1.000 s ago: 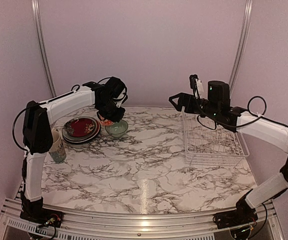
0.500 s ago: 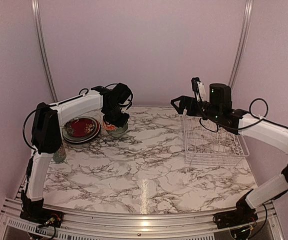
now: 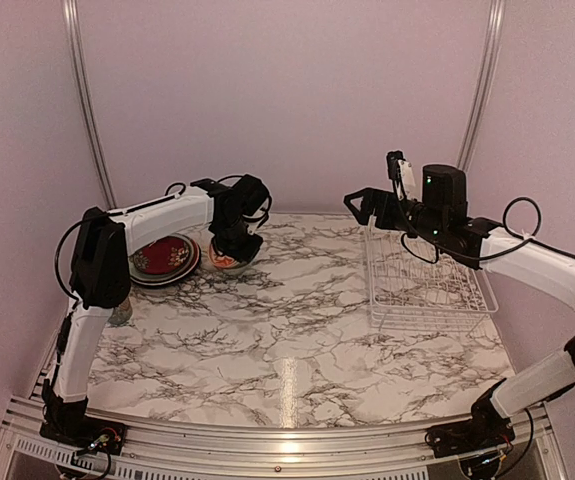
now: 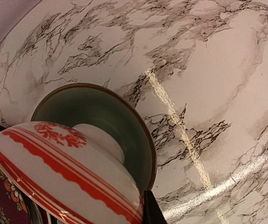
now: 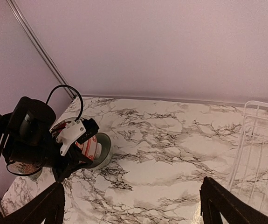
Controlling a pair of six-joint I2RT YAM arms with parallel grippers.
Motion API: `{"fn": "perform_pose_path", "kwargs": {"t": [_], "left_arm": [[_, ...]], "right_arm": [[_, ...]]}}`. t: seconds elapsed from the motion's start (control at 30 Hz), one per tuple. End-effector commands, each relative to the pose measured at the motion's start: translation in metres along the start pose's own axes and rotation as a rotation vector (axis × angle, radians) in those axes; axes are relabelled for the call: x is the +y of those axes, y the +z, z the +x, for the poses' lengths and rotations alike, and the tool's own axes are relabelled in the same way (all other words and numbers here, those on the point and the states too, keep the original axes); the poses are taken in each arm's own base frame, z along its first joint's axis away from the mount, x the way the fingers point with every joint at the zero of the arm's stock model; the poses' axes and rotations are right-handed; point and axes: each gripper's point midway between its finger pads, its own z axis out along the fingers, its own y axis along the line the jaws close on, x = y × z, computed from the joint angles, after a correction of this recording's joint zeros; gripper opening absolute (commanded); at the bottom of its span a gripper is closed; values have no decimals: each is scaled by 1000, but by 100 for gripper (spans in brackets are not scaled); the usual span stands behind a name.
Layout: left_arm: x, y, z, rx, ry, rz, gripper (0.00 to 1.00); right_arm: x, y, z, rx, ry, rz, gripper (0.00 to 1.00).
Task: Unload the mixed dishes from the dish rack
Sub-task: Place the bowl in the bowl, then reset both arms
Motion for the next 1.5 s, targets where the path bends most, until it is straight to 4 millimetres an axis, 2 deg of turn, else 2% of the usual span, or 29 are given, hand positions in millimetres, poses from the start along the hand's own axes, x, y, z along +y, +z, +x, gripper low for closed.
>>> {"fn": "perform_pose_path", "kwargs": {"t": [0.0, 0.17, 0.3, 0.47, 0.63, 0.87, 1.07, 1.13, 1.23, 1.33, 1.47], "left_arm": [[4, -4, -8, -17, 17, -34, 10], [4, -6, -8, -20, 21, -40, 19], [4, -11, -11, -30, 23, -42, 29], [5, -33, -21, -75, 18, -40, 43], [7, -74, -36, -159, -7, -22, 57], [31, -165, -56, -397, -101, -24, 80], [69, -267, -60, -721, -207, -47, 92], [81, -299, -52, -834, -240, -62, 96], [101, -358, -30, -1022, -308, -84, 99], [117, -396, -2, -1165, -362, -108, 99], [139, -447, 36, -1340, -428, -150, 99]], "right_arm": [[-4, -8, -6, -14, -10, 22, 98], [-3, -10, -8, -19, -14, 27, 98], [-4, -11, -9, -23, -13, 32, 98], [-5, -14, -14, -32, -23, 44, 98], [-11, -19, -17, -26, -43, 91, 98], [-22, -44, -41, -73, -108, 216, 98], [-25, -83, -71, -155, -172, 308, 98], [-25, -97, -80, -188, -189, 330, 98], [-25, -118, -94, -245, -208, 367, 99], [-23, -142, -110, -315, -228, 396, 98], [-10, -172, -128, -414, -267, 376, 98]]}}
